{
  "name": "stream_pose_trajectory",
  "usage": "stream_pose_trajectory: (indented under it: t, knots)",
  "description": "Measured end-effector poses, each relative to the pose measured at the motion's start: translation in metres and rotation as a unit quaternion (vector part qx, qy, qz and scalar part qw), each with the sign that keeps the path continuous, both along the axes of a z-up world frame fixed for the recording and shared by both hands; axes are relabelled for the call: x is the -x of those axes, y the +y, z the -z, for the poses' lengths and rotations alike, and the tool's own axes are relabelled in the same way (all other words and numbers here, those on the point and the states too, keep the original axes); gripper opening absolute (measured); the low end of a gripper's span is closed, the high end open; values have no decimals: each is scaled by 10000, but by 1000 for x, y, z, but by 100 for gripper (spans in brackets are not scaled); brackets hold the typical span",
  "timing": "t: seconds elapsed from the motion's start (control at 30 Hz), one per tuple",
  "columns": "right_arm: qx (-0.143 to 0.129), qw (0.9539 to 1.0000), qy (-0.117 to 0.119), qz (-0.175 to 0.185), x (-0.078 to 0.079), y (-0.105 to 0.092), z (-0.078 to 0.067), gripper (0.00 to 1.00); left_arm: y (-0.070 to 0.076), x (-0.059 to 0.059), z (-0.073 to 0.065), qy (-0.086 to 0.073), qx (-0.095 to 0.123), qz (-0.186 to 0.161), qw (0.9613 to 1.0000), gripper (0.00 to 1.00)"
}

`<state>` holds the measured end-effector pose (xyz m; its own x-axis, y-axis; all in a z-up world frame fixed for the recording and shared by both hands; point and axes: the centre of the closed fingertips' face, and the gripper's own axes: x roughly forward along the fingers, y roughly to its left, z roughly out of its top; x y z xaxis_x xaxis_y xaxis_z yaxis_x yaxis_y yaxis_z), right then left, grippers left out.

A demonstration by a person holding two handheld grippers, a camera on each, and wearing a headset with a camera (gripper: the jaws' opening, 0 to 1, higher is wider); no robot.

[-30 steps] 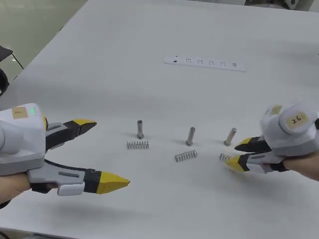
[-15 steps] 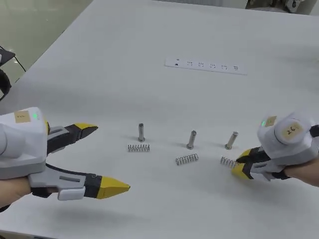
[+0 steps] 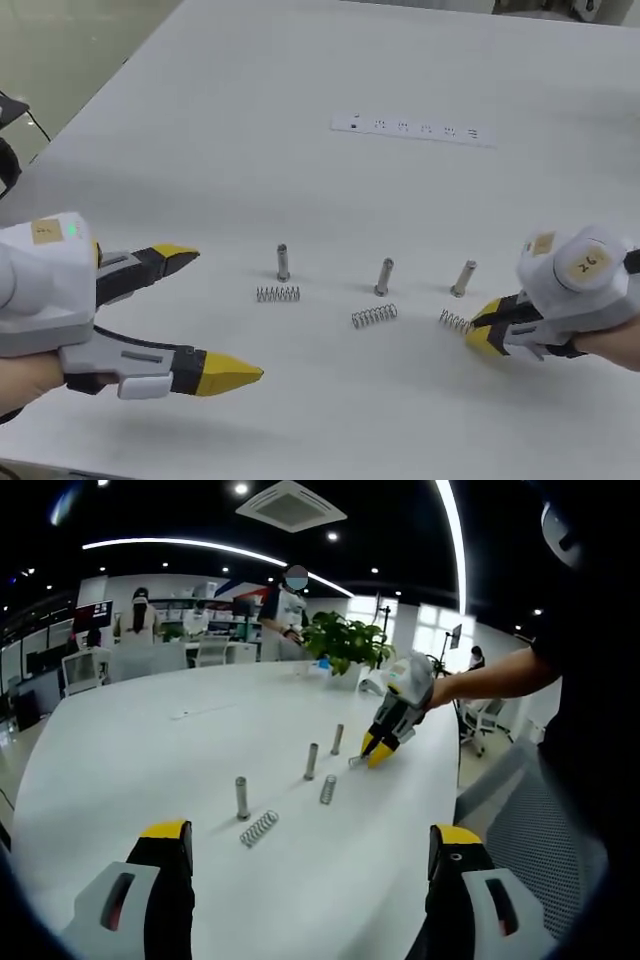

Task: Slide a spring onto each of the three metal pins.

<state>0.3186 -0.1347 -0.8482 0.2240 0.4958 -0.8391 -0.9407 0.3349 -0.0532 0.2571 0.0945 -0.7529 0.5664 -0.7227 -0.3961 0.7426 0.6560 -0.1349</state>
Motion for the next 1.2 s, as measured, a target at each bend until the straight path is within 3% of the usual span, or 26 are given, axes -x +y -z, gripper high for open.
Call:
stream_pose_trajectory:
  t: [0.3,0.6,1.03,1.2]
  knots:
    - [-31,9994,-123,-314,9,6,-11,8,-10,4,1,60,42,155,9999,92]
    - [-113,9978,-186,-621,16,21,-26,8,-29,10,7,170,8,484,9987,88]
    - [-65,9924,-276,-1200,31,47,-40,8,-59,6,16,261,-116,1085,9937,82]
    - [-125,9904,-299,-1340,37,58,-46,8,-77,5,19,271,-150,1341,9905,78]
